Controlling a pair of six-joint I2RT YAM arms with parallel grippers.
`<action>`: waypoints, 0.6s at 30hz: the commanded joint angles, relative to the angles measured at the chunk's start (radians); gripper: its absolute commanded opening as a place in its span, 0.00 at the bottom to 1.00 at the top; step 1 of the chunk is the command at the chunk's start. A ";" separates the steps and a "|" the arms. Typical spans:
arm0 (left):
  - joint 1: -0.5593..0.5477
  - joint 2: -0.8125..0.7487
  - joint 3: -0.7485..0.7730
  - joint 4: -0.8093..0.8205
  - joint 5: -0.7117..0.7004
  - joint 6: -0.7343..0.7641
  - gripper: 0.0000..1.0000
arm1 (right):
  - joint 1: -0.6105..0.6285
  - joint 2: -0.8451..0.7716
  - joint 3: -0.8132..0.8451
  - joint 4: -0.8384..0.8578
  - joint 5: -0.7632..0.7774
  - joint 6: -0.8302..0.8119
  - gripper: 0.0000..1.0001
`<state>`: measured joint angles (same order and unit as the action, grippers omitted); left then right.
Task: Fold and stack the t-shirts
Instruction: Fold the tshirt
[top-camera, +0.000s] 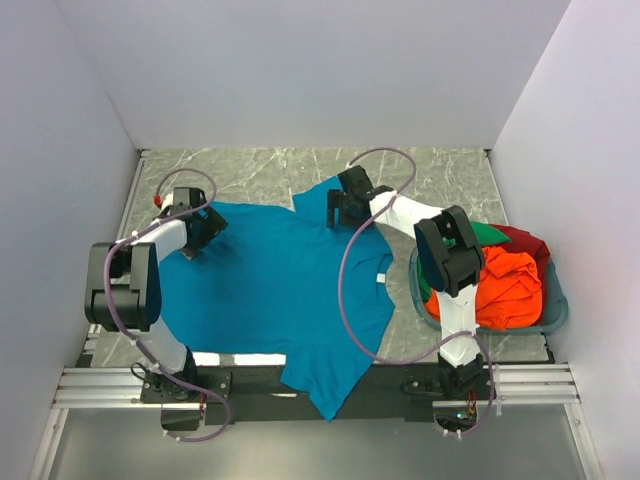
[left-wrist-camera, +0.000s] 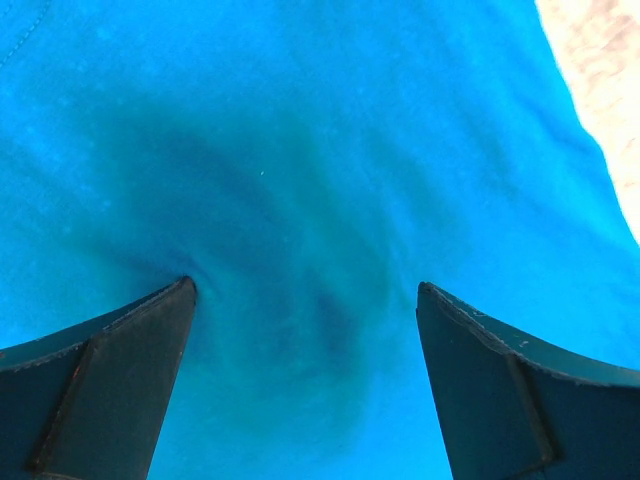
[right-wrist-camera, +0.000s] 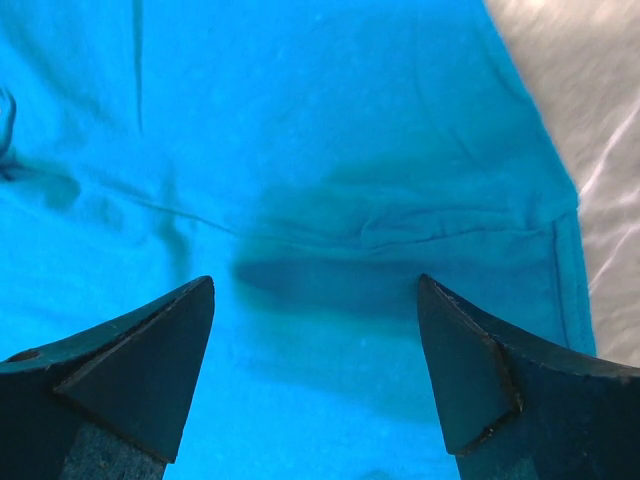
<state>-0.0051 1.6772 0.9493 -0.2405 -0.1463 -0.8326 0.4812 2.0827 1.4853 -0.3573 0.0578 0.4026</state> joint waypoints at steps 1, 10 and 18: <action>0.002 0.059 0.026 0.004 0.054 0.001 0.99 | -0.035 0.059 0.064 -0.049 -0.001 -0.011 0.89; 0.002 0.194 0.177 -0.030 0.083 0.026 0.99 | -0.095 0.140 0.203 -0.103 -0.042 -0.019 0.88; 0.002 0.263 0.281 -0.060 0.070 0.033 0.99 | -0.127 0.220 0.392 -0.161 -0.053 -0.036 0.88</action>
<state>-0.0051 1.8832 1.2030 -0.2531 -0.0940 -0.8188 0.3721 2.2738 1.8057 -0.4747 0.0086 0.3832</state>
